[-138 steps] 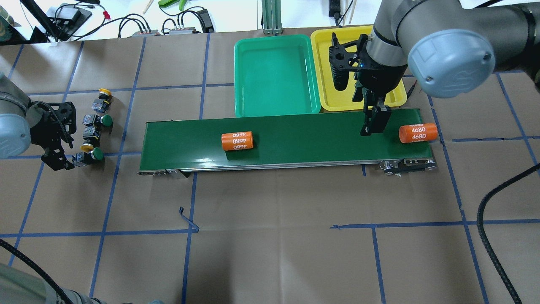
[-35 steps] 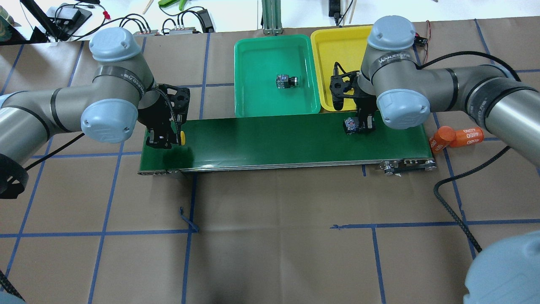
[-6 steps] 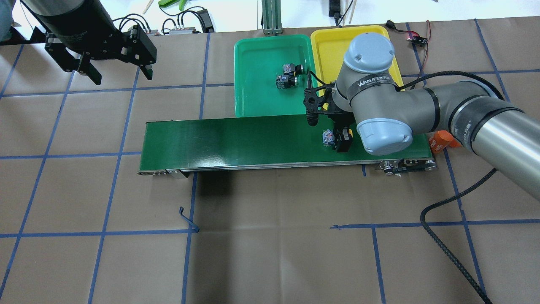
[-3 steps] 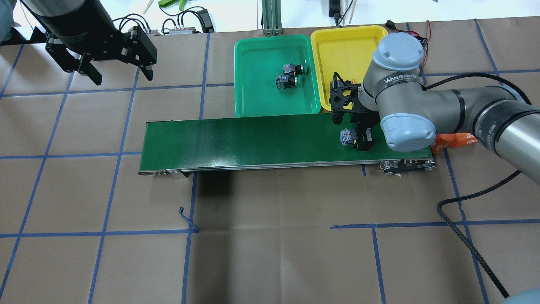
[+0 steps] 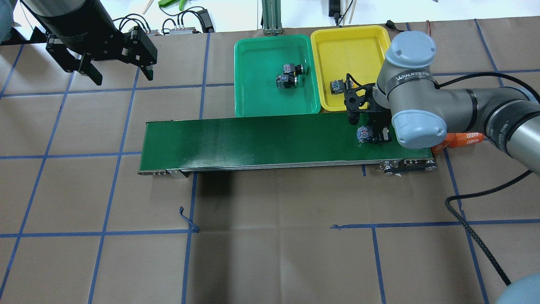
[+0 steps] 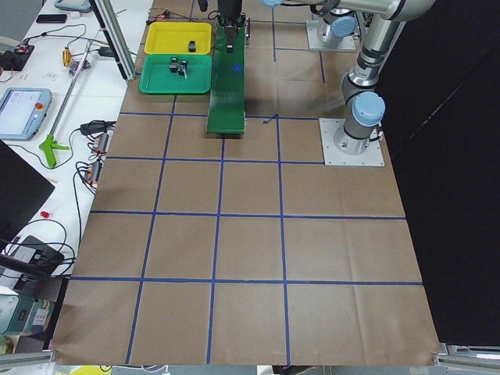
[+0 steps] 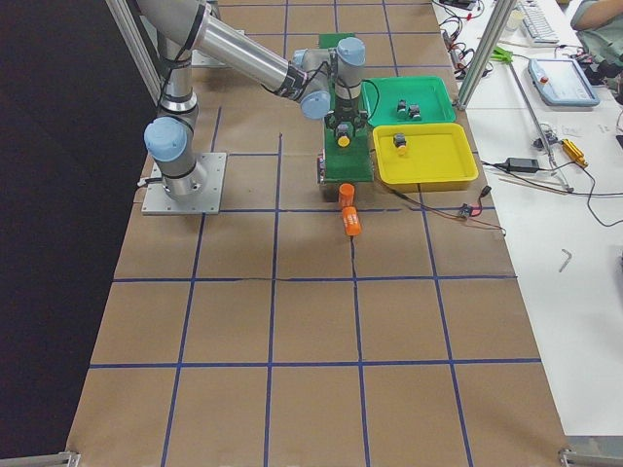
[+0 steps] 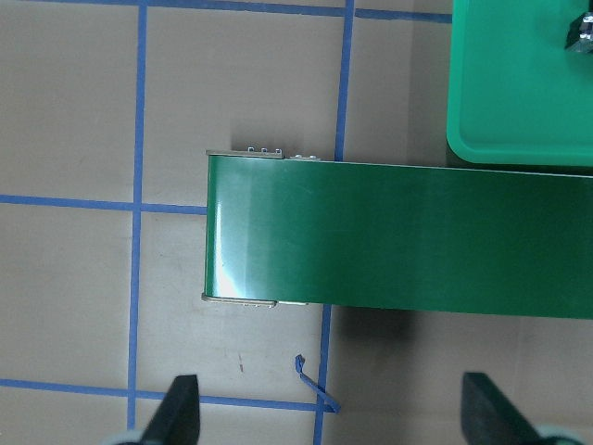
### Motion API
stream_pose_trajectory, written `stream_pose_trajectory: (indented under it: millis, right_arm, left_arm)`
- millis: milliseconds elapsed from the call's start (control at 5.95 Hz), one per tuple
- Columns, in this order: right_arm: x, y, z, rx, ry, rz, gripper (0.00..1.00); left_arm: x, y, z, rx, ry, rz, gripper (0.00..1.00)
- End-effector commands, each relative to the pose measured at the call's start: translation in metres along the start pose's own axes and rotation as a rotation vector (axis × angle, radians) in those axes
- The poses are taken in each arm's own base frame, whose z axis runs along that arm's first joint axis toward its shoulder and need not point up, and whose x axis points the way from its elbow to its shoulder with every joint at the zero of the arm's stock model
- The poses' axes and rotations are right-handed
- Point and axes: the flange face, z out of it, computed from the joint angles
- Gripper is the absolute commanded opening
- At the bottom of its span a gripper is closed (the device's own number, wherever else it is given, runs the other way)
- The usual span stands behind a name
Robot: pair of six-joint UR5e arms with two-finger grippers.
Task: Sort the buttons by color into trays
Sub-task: 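Lift yellow button with right gripper and carry it over yellow tray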
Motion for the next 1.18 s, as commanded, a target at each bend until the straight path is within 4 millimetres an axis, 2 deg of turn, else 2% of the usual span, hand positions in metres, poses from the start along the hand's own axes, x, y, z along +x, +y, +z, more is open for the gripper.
stream_pose_trajectory:
  millis: [0,168,336,504,672,840,1008]
  right_arm:
    - [0.006,0.033,-0.006,-0.058,0.007,-0.007,0.10]
    - [0.011,0.044,-0.019,-0.063,0.027,0.001,0.10]
    - [0.022,0.045,-0.057,-0.067,0.062,0.000,0.10]
    - [0.051,0.050,-0.107,-0.066,0.073,0.002,0.10]
    - [0.093,0.054,-0.134,-0.053,0.048,0.006,0.10]
    - [0.144,0.053,-0.134,-0.030,0.038,-0.003,0.10]
    - [0.192,0.052,-0.118,0.002,0.059,-0.006,0.10]
  left_arm:
    - [0.000,0.000,0.000,0.001,0.001,0.000,0.98]
    - [0.000,-0.001,0.001,0.001,0.001,0.000,0.98]
    - [0.000,-0.001,0.000,0.003,0.001,0.001,0.98]
    - [0.000,-0.001,0.000,0.003,0.001,0.001,0.98]
    - [0.000,-0.001,0.000,0.003,0.001,0.003,0.98]
    - [0.000,-0.001,0.000,0.003,-0.001,0.003,0.98]
    - [0.000,-0.001,0.000,0.003,-0.001,0.003,0.98]
